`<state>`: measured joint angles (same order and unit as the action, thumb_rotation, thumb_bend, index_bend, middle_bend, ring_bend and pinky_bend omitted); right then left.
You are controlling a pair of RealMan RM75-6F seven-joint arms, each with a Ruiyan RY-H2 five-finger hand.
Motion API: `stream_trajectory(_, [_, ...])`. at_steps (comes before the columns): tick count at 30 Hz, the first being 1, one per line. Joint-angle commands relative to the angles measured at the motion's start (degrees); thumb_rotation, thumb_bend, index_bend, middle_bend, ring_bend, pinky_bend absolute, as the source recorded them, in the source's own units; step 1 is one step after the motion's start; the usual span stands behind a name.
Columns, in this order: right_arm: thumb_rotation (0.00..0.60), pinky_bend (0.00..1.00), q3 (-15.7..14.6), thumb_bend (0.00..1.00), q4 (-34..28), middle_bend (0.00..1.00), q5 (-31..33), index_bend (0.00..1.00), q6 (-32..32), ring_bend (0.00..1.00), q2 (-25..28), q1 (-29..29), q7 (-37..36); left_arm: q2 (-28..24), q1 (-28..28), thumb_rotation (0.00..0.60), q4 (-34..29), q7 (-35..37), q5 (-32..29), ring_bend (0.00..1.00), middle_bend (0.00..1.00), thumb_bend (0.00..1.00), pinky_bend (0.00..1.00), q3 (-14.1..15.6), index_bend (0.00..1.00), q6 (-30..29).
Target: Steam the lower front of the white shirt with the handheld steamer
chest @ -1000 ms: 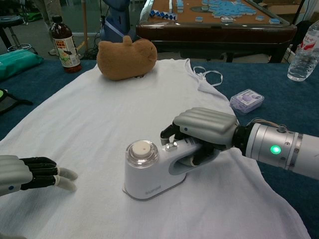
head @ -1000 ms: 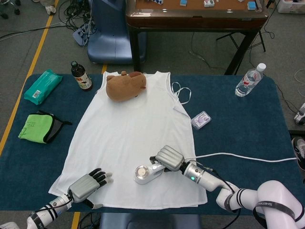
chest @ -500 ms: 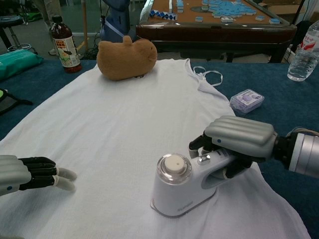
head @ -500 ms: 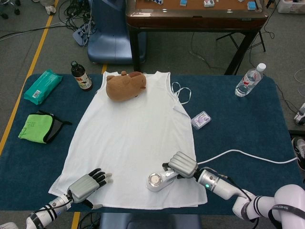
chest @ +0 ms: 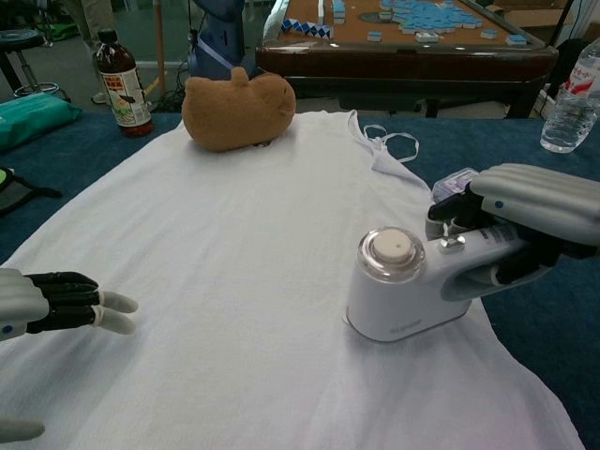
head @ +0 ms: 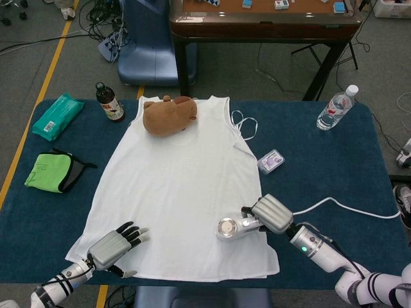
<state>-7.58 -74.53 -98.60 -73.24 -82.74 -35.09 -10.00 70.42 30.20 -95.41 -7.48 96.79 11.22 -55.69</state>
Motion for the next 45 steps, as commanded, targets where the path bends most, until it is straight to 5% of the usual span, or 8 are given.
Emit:
stream_trajectory(1, [0.600,0.73,1.05,0.55,-1.77,0.92,1.73,0.97,-2.93,0.84,3.39,2.70,0.04,-0.73,-0.19,0.285,-0.56,-0.25,-0.54,0.07,0.05,0.17,0.00,-0.53,0.11,-0.63])
stream_trajectory(11, [0.600,0.73,1.39,0.55,-0.01,0.92,7.16,0.97,-6.34,0.84,8.31,10.24,-2.51,-2.62,-1.36,0.297,-1.84,-0.06,-3.05,0.07,0.05,0.17,0.00,-2.67,0.11,-3.39])
stream_trajectory(22, [0.600,0.72,3.64,0.55,14.01,0.91,11.64,0.97,-2.76,0.81,1.64,13.78,-8.51,-3.68,-2.51,0.318,-3.00,0.18,-3.46,0.07,0.05,0.17,0.00,-3.62,0.11,-5.55])
stream_trajectory(33, [0.600,0.63,5.68,0.55,20.24,0.81,12.57,0.97,-0.89,0.68,-3.51,14.98,-10.83,-4.22,-3.36,0.319,-2.77,0.69,-4.00,0.07,0.05,0.17,0.00,-3.98,0.11,-6.16])
stream_trajectory(37, [0.600,0.55,5.95,0.51,19.76,0.71,12.83,0.85,0.02,0.57,-3.37,15.31,-10.11,-4.20,-3.56,0.318,-2.55,1.03,-3.96,0.07,0.05,0.17,0.00,-4.06,0.11,-6.27])
stream_trajectory(45, [0.600,0.34,6.80,0.22,16.09,0.42,14.07,0.46,1.50,0.30,-1.38,16.27,-8.10,-4.07,-3.81,0.318,-2.46,1.21,-3.67,0.07,0.05,0.17,0.00,-4.14,0.11,-6.33])
